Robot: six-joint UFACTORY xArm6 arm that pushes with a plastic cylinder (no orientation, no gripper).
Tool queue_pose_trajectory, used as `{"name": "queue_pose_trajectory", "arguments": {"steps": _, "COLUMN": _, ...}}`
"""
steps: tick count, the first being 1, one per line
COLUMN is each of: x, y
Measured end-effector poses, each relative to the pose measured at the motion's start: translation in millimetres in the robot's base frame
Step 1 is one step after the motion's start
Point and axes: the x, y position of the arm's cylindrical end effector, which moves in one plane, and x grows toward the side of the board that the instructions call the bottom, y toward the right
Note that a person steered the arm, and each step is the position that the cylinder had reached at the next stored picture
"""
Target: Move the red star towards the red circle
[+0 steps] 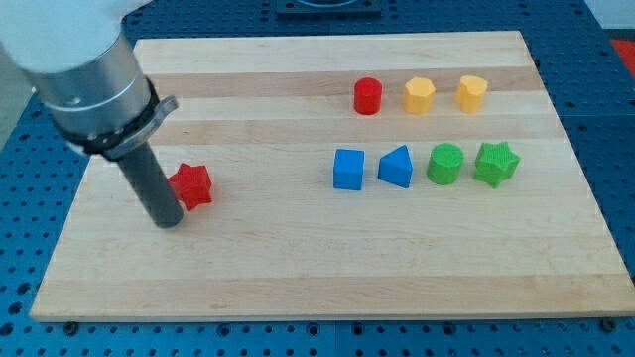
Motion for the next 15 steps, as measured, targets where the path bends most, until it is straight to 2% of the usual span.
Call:
{"name": "queue_pose_trajectory", "arguments": {"steps": 2, "x": -55, "y": 9}}
{"name": "queue_pose_trajectory", "arguments": {"steps": 3, "x": -57, "y": 61}}
{"name": "queue_pose_trajectory", "arguments": {"steps": 4, "x": -46, "y": 65}}
{"name": "queue_pose_trajectory", "arguments": {"steps": 5, "x": -26, "y": 83}}
{"name": "queue_pose_trajectory", "arguments": {"steps": 6, "x": -25, "y": 115}}
{"name": "queue_pose_trajectory", "arguments": {"steps": 7, "x": -49, "y": 117}}
{"name": "queue_pose_trajectory", "arguments": {"steps": 9, "x": -99, "y": 73}}
{"name": "queue_pose_trajectory", "arguments": {"steps": 10, "x": -123, "y": 70}}
{"name": "queue_pose_trajectory", "arguments": {"steps": 12, "x": -131, "y": 100}}
{"name": "queue_pose_trajectory", "arguments": {"steps": 14, "x": -161, "y": 92}}
{"name": "queue_pose_trajectory", "arguments": {"steps": 15, "x": -180, "y": 49}}
